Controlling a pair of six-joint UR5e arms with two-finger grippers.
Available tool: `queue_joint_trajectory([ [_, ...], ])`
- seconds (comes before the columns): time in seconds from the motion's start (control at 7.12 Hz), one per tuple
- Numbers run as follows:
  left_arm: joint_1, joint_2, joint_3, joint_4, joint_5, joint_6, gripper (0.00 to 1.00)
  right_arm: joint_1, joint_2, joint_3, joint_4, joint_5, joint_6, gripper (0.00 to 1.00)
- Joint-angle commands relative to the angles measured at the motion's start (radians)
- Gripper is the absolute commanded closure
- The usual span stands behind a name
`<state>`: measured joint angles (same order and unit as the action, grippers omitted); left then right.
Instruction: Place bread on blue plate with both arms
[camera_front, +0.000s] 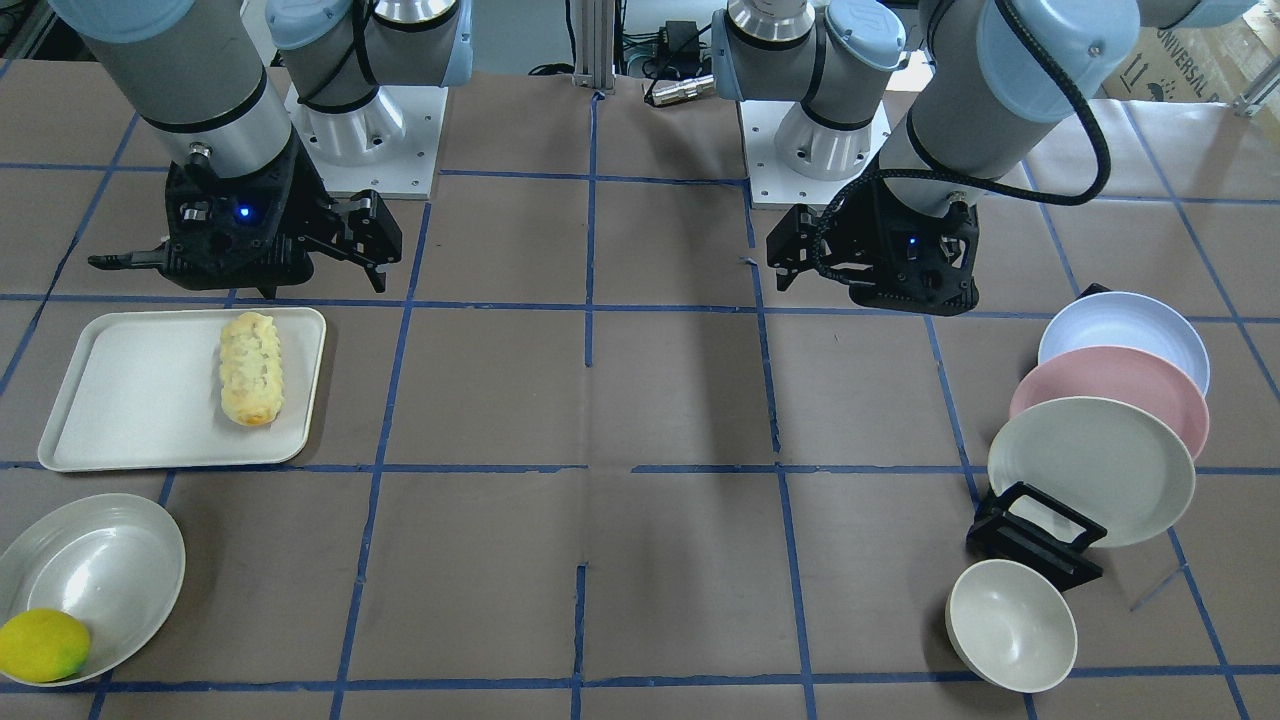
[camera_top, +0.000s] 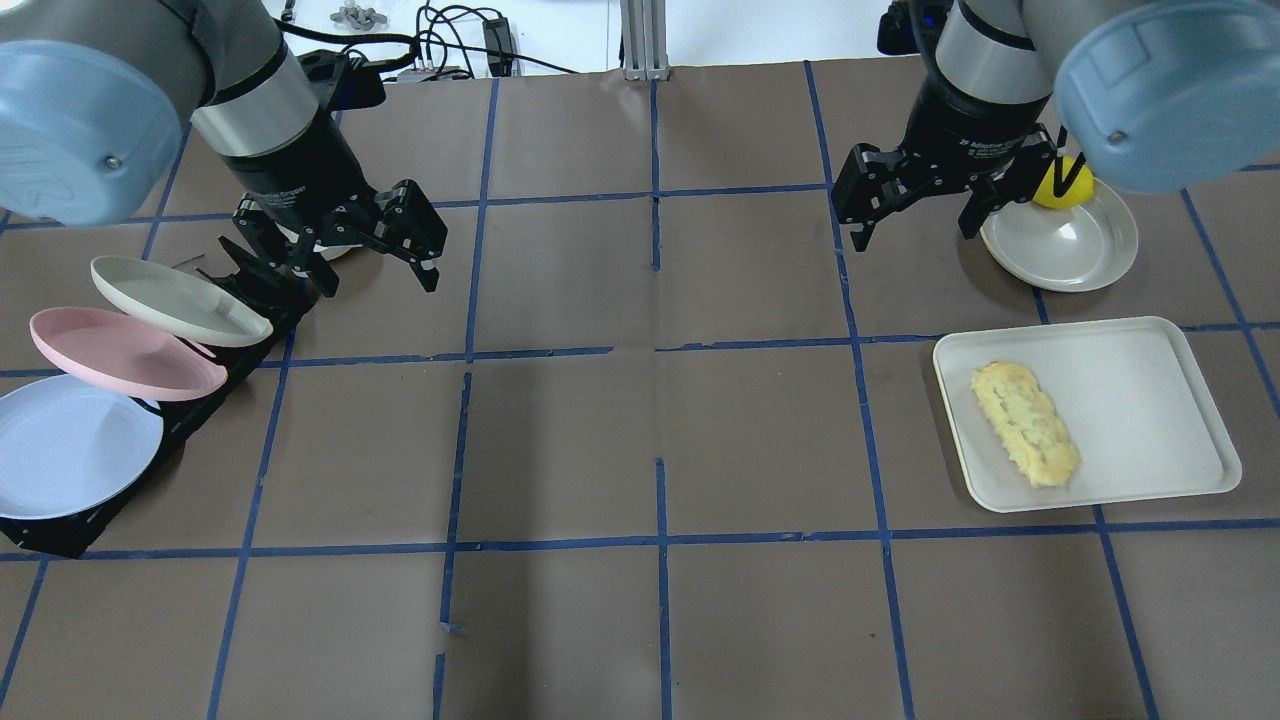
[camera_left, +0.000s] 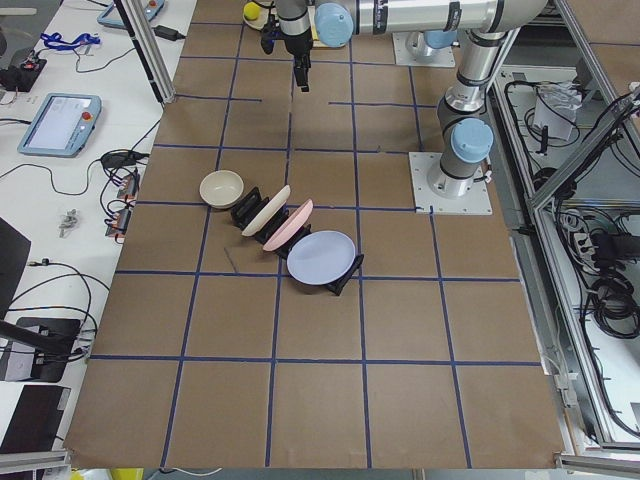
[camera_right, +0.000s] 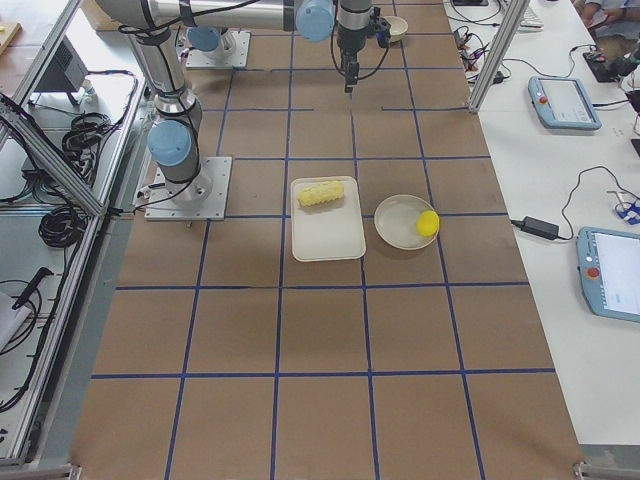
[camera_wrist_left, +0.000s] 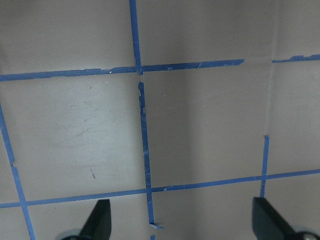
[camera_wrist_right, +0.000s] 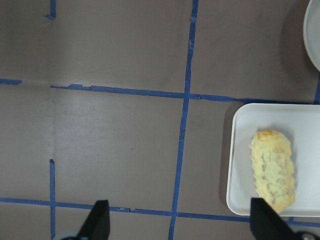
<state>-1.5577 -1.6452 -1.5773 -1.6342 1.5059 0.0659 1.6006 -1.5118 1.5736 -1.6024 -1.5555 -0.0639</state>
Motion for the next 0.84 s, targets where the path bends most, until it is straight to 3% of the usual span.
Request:
queue_joint_trajectory([
  [0.0,-0.001,0.015,-0.018,0.042,0.03,-0.006,0.0,0.001,0.001,0.0,-0.001,0.0,-0.002,0.0],
  [0.42,0.002,0.048,-0.076,0.098,0.033,0.009,0.0,-0.001,0.001,0.0,-0.002,0.0,-0.002,0.0],
  [0.7,0.069,0.059,-0.017,0.085,0.114,0.111,0.0,-0.004,0.002,0.0,-0.002,-0.002,-0.004,0.0],
])
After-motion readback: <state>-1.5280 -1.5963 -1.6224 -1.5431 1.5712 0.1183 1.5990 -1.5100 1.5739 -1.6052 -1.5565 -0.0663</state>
